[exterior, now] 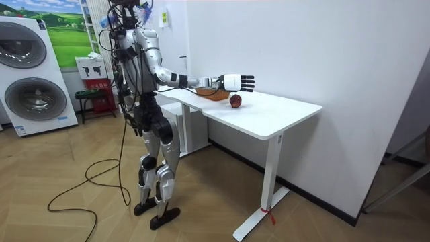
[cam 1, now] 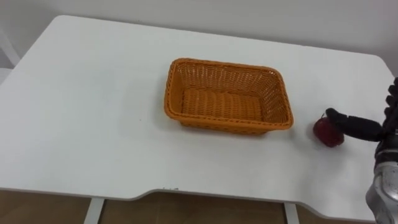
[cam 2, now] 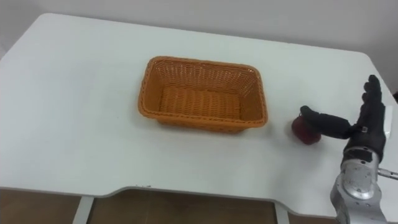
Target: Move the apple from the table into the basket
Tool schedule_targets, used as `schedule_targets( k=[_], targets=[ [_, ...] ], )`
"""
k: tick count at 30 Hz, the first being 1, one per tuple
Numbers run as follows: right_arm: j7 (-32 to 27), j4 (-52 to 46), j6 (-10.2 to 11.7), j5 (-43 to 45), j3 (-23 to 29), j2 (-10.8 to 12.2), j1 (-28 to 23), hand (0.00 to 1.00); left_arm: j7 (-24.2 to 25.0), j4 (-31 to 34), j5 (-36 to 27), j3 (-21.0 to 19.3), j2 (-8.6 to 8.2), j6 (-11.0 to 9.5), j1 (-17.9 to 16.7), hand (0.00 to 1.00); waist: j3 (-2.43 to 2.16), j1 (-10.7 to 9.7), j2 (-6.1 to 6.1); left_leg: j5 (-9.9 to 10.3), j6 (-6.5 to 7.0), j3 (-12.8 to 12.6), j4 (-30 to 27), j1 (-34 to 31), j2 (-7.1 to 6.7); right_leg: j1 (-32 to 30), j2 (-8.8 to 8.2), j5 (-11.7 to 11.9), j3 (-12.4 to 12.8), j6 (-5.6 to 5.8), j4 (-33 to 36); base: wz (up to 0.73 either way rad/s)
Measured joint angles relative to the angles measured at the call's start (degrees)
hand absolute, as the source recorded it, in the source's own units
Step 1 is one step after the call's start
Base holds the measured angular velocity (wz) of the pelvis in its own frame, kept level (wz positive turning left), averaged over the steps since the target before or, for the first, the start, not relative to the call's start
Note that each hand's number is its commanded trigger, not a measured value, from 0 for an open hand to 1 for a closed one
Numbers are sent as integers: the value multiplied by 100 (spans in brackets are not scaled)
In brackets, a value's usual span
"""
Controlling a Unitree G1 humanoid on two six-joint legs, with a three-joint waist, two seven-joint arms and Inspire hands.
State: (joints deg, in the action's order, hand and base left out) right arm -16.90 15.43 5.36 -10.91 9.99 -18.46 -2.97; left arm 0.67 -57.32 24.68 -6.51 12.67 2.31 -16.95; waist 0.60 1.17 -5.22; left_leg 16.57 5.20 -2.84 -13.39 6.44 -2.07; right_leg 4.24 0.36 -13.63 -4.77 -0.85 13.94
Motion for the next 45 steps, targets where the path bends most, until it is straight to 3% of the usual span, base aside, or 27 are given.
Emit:
schedule_targets(
  k=[9,13,18,25,26,28,34,39,45],
  targets=[
    [316,30,1,346,-69,0,-1,0,-12,-17,20,-2,0,-6,13,0,-6,46,56,0,0,6,-2,19,0,55,1,14,-15,1,-54,1],
    [421,423,3,509,-271,1,-9,0,-16,-35,26,6,-17,18,-2,0,-58,59,106,0,0,7,-2,28,15,97,21,66,-10,-3,-142,0],
    [568,651,-25,755,-317,2,-28,0,-34,-29,85,-2,-20,28,-16,0,-48,57,156,0,0,20,11,102,14,182,17,67,-23,-2,-162,1],
    [598,971,-27,868,-344,1,-30,0,-61,6,84,-3,-15,28,7,0,-58,56,131,-1,-1,29,26,137,19,246,18,82,-42,-1,-210,2],
    [600,1079,-27,865,-367,1,-30,19,-67,1,84,-3,-13,28,12,0,-57,55,121,-1,-1,38,26,143,19,262,18,88,-49,-1,-227,7],
    [650,1381,-1,872,-426,12,-42,100,-91,-11,83,0,-14,27,14,0,-50,58,99,-1,-1,46,30,171,17,290,17,90,-59,0,-223,2],
    [633,1571,69,847,-402,-7,-43,100,-98,-17,81,-2,19,27,-9,0,-74,57,65,-1,-1,53,18,202,18,339,16,95,-98,0,-225,1],
    [546,1788,216,807,-349,-34,-43,100,-98,-19,80,5,18,27,-17,0,-73,57,66,0,-1,53,22,307,19,440,21,95,-68,0,-227,0],
    [510,1888,216,718,-370,-33,-40,100,-97,-17,84,55,18,26,-8,0,-73,62,92,1,-3,55,19,325,26,462,30,110,-73,-4,-226,0]
  ],
)
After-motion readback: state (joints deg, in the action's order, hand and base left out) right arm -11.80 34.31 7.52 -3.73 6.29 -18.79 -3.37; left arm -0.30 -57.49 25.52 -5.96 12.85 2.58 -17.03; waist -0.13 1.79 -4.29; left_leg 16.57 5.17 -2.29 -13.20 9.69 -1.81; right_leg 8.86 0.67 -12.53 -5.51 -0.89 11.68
